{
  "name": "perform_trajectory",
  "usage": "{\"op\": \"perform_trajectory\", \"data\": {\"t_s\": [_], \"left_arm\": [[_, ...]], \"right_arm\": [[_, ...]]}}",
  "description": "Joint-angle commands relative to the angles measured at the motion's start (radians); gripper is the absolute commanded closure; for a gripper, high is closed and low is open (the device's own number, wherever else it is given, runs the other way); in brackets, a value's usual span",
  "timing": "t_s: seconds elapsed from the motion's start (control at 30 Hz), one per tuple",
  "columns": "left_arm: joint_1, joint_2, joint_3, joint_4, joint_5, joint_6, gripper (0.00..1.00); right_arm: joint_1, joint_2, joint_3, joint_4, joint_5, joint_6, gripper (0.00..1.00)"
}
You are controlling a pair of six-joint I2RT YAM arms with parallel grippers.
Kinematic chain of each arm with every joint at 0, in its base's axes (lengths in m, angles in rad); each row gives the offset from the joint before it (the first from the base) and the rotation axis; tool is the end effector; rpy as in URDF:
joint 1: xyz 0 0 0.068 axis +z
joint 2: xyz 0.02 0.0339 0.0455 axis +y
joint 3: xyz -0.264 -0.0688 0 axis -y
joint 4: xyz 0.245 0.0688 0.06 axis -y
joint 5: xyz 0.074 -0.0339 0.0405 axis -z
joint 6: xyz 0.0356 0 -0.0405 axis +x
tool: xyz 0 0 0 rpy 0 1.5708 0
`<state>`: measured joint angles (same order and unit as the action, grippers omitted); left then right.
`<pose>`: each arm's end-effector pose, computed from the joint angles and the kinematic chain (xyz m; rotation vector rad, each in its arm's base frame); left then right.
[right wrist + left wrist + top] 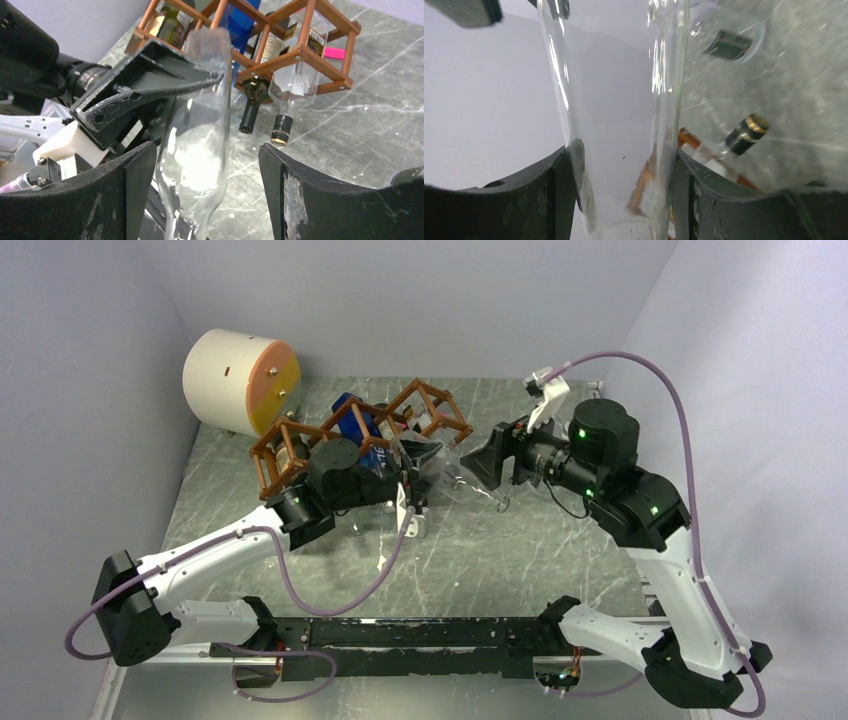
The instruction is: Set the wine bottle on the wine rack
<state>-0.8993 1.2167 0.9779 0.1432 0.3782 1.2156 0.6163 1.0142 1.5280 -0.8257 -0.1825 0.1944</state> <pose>0.1685 -0.2331 0.3512 1.5645 0.5555 -0.0750 0.1335 0.1025 0.4769 -0.5322 1.8686 0.7198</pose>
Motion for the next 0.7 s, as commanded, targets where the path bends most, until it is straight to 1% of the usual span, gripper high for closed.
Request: {"op": "perform_trajectory", "data": {"t_s": [0.0, 0.07, 0.17, 0.43, 0.67], "left_arm": [[-0.001, 0.034, 0.099, 0.012, -0.086, 0.283, 0.93], [-0.001, 0.045, 0.111, 0.003, -0.095, 0.332, 0.93], [-0.001, 0.053, 0.114, 0.005, -0.105, 0.362, 0.93], [-0.001, 0.051, 0.1, 0.031, -0.079, 0.373, 0.93], [-0.001, 0.061, 0.108, 0.023, -0.099, 0.364, 0.93]], "right_arm": [[-0.003, 0.018, 0.012, -0.024, -0.038, -0.034, 0.21], [-0.003, 0.031, -0.01, -0.02, -0.051, -0.033, 0.21], [-0.002, 0.042, -0.043, -0.009, -0.057, -0.031, 0.21], [-0.001, 0.07, -0.137, 0.052, -0.105, -0.021, 0.21], [-0.002, 0.086, -0.17, 0.097, -0.097, 0.001, 0.28]]}}
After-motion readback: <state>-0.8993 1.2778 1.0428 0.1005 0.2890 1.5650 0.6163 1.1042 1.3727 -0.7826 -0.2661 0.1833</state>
